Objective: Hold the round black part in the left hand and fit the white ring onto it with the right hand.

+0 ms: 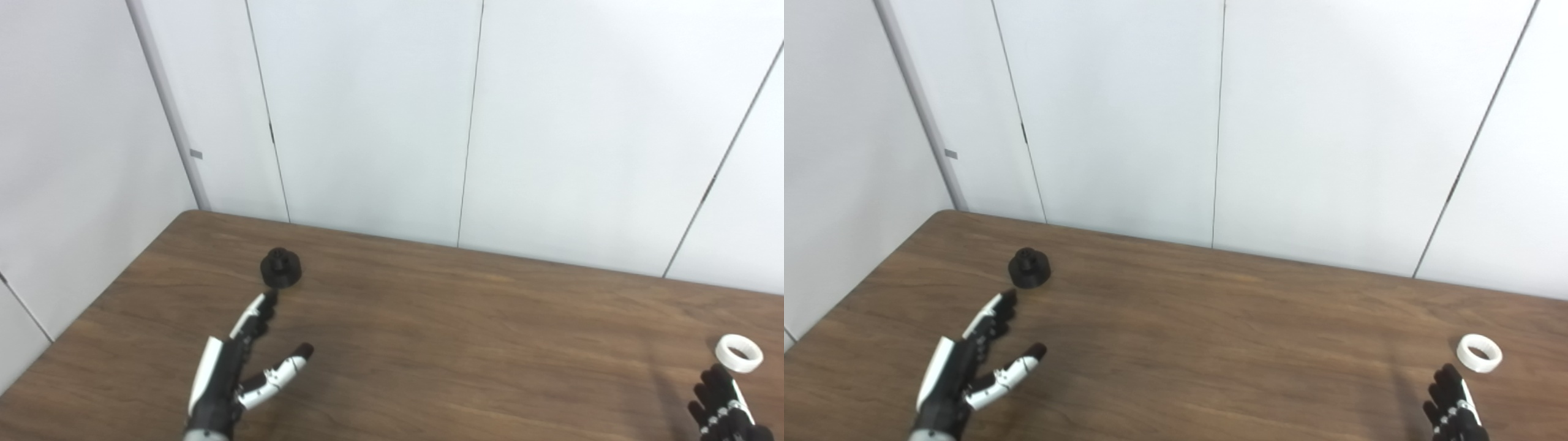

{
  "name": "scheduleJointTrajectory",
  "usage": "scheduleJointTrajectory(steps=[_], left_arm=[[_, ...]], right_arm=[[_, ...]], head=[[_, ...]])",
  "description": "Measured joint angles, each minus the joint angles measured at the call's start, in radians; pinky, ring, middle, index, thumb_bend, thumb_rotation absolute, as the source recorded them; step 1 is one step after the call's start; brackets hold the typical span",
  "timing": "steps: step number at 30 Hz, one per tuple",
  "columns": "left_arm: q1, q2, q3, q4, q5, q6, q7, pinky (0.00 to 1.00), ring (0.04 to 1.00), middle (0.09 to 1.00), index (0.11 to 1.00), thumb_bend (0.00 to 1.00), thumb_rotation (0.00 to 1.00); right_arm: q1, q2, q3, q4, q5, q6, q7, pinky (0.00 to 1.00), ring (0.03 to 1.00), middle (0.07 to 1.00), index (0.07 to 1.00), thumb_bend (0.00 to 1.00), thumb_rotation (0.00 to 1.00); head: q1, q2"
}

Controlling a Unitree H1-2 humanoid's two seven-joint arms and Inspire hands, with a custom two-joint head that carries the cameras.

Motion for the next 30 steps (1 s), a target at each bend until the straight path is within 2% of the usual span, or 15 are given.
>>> scheduleJointTrajectory(steps=[2,5,8,15,30], left_arm=[[-0.029,0.021,0.002,-0.002,0.048,0.041,0.001,0.98,0.957,0.910,0.913,0.82,0.33],[-0.068,0.060,0.001,-0.002,0.132,0.097,0.001,0.94,0.954,0.928,0.900,0.88,0.42],[-0.091,0.100,-0.002,0.003,0.198,0.128,0.001,0.94,0.960,0.940,0.894,0.90,0.44],[-0.143,0.143,-0.013,0.081,0.252,0.133,0.000,0.97,0.987,0.941,0.875,0.88,0.39],[-0.307,0.218,-0.048,0.340,0.337,0.132,0.034,1.00,0.997,0.956,0.867,0.89,0.41]], right_arm=[[0.000,0.001,0.000,-0.001,0.000,0.000,0.000,1.00,1.000,0.999,0.978,0.58,1.00],[-0.001,0.002,0.000,-0.001,0.000,0.000,0.000,1.00,1.000,1.000,0.980,0.58,1.00],[-0.001,0.002,0.000,-0.001,0.001,0.000,0.000,1.00,1.000,1.000,0.983,0.58,1.00],[0.001,0.001,-0.001,-0.001,0.003,0.000,0.002,1.00,1.000,1.000,0.985,0.57,1.00],[0.002,0.001,-0.001,-0.002,0.001,-0.002,0.006,1.00,1.000,1.000,0.990,0.58,1.00]], head=[[-0.002,0.000],[-0.002,0.000],[-0.002,0.002],[-0.002,0.009],[-0.008,0.014]])
